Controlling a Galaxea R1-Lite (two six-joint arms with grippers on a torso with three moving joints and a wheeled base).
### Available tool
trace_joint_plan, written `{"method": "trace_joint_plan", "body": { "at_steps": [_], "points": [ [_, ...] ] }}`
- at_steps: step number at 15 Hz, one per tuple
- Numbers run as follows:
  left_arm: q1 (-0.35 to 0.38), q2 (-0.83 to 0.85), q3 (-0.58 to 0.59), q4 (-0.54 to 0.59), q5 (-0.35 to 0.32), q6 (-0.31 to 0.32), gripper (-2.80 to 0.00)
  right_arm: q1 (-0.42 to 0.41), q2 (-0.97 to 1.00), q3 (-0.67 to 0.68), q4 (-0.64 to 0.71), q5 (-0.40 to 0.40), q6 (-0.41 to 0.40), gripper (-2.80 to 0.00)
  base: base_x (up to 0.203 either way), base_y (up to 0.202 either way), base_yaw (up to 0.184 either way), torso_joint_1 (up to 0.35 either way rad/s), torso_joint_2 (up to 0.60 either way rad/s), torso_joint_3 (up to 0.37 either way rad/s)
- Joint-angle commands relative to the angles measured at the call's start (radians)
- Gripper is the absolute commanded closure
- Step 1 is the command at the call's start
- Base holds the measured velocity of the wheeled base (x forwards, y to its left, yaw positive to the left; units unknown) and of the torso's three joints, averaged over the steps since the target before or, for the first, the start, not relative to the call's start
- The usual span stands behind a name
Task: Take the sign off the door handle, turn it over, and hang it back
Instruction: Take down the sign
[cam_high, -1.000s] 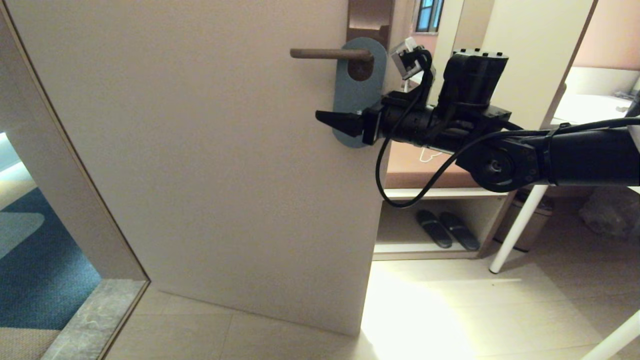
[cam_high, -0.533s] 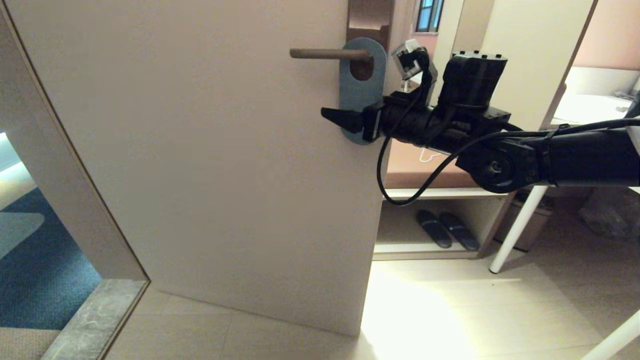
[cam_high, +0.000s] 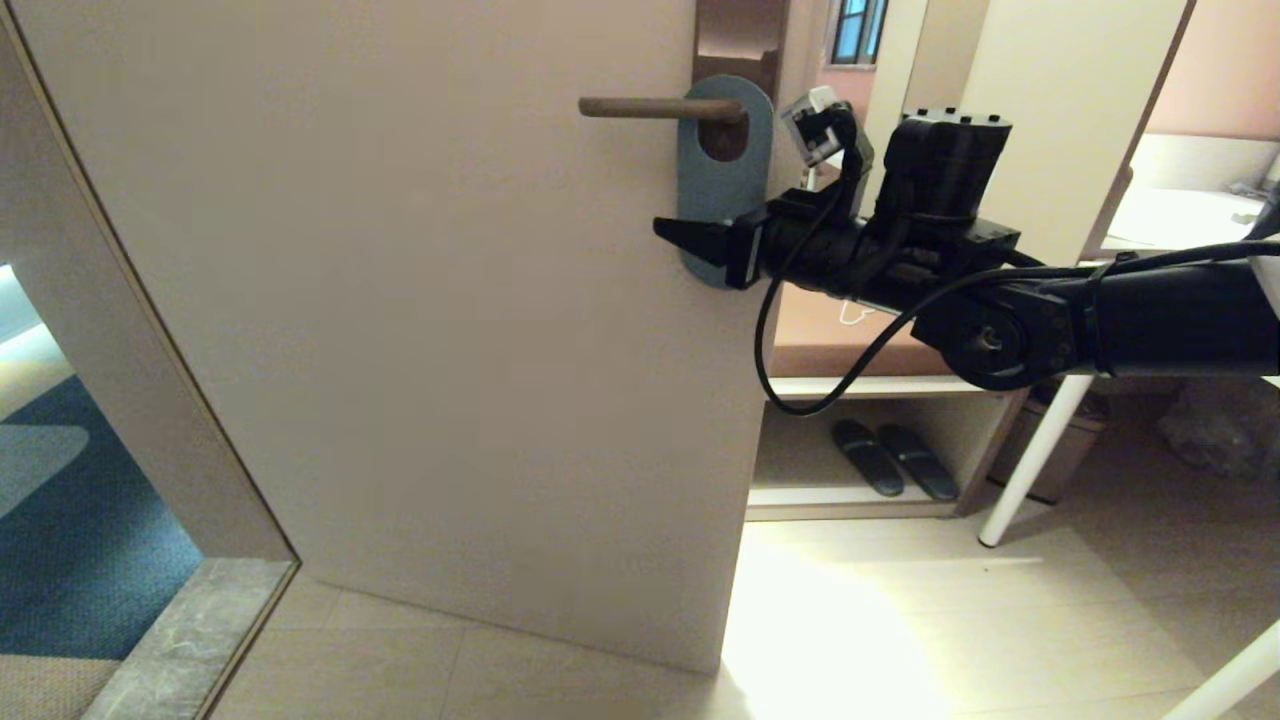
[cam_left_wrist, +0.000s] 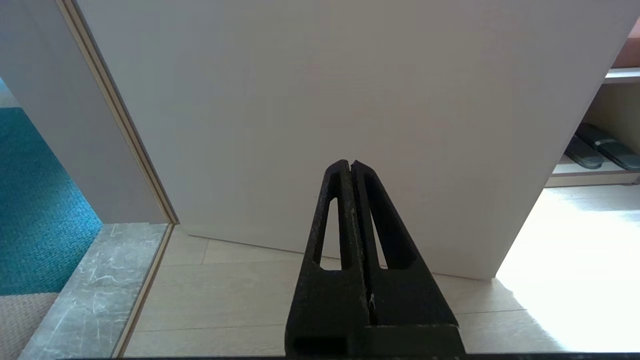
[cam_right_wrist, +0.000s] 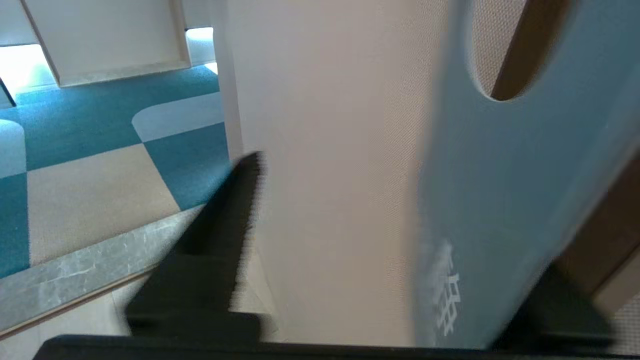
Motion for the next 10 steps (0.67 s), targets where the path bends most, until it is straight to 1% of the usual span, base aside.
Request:
{"method": "trace_joint_plan", "body": {
  "at_steps": [1,4,8,10],
  "points": [
    [0.000,-0.001,0.000,-0.001,0.000,0.000,0.00,0.000,-0.004,-0.001,-0.003,0.001,0.000,0.00,0.000,0.000,0.000,0.000,0.00,0.000],
    [0.000,-0.001,0.000,0.000,0.000,0.000,0.00,0.001,-0.005,0.002,-0.003,-0.032,0.000,0.00,0.000,0.000,0.000,0.000,0.00,0.000],
    [0.000,-0.001,0.000,0.000,0.000,0.000,0.00,0.000,-0.019,0.018,-0.003,-0.040,-0.007,0.00,0.000,0.000,0.000,0.000,0.00,0.000],
    [0.000,-0.001,0.000,0.000,0.000,0.000,0.00,0.000,-0.021,0.031,-0.003,-0.084,-0.026,0.00,0.000,0.000,0.000,0.000,0.00,0.000]
  ]
}}
